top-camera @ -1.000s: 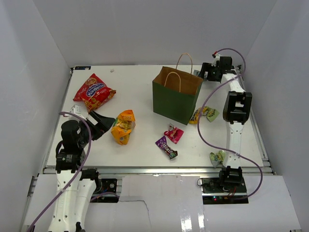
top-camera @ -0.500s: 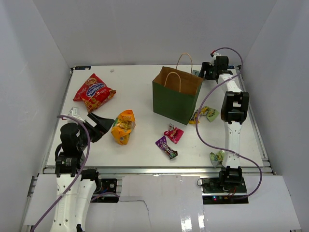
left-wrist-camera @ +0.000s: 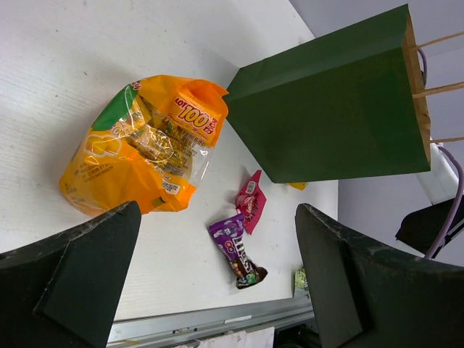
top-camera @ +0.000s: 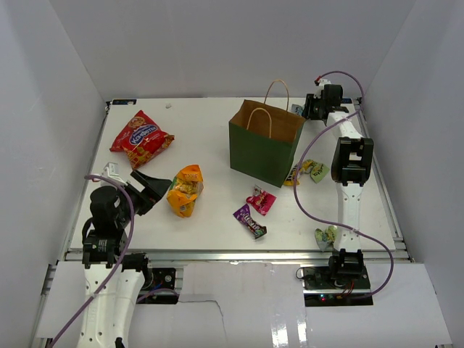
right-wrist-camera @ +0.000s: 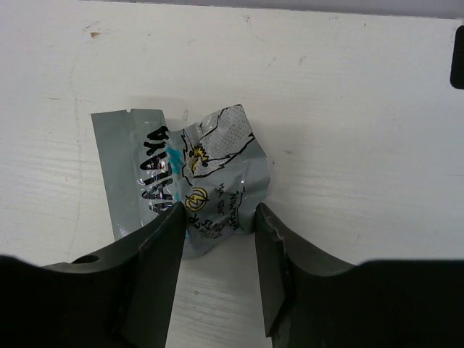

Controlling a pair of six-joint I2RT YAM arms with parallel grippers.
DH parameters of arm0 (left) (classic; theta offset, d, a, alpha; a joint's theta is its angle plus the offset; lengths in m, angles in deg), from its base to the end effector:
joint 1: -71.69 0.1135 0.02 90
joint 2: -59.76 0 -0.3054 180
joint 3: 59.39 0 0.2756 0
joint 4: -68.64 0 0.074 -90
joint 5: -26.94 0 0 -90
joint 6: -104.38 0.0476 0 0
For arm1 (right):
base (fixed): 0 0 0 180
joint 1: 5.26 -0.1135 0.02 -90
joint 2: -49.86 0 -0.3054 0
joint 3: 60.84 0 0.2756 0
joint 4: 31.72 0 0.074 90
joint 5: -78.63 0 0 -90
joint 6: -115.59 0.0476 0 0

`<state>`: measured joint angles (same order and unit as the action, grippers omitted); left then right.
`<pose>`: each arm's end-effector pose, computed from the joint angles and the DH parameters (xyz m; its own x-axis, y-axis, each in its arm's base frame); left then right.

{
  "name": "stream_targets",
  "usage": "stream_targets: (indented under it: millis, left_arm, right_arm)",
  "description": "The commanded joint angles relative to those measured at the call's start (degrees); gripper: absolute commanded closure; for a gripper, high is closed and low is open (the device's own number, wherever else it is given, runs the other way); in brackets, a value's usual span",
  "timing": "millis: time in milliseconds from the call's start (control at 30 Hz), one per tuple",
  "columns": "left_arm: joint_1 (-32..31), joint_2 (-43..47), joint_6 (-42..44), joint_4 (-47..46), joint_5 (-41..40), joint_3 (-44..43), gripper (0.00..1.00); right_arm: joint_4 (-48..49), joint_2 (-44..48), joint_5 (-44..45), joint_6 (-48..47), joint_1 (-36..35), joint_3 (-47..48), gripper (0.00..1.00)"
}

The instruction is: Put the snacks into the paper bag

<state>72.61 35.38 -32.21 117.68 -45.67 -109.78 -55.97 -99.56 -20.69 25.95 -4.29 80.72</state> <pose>0.0996 -0.0126 0.3137 -0.4575 -0.7007 -0.5475 -0.1057 0.6542 -0.7489 0.6584 -0.0034 0.1669 -0.5322 0.0152 -0.8465 -0.1171 0.9889 0.0914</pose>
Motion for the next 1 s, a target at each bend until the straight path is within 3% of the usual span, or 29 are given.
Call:
stream_targets:
  millis: [0, 233, 367, 500, 767, 967]
  left_arm:
    - [0.04, -0.84, -0.43, 0.88, 0.89, 0.29, 0.02]
    - [0.04, -2.78, 0.62, 0.71, 0.63, 0.29, 0.02]
    - [0.04, -3.66, 2.02, -0.52, 0.54, 0.73, 0.02]
    - [0.04, -4.27, 3.17, -1.83, 0.98, 1.52, 0.02]
    - [0.04, -3.39, 4.58, -3.6, 2.39, 2.31, 0.02]
    - [0.04, -3.22, 5.37, -4.12, 3.88, 2.4, 0.02]
  right_arm:
    - [1.4, -0.87, 1.15, -2.56, -0.01, -1.28, 0.54]
    - [1.49, 2.47, -0.17, -3.08, 0.87, -5.85, 0.67]
    - [1.49, 7.81, -2.36, -4.75, 2.1, -10.59, 0.82]
    - [1.23, 14.76, -6.65, -6.34, 4.29, -17.79, 0.91]
    - [2.02, 39.86, -17.21, -12.84, 7.2, -39.22, 0.92]
    - [0.79, 57.89, -25.81, -18.62, 9.31, -48.2, 0.92]
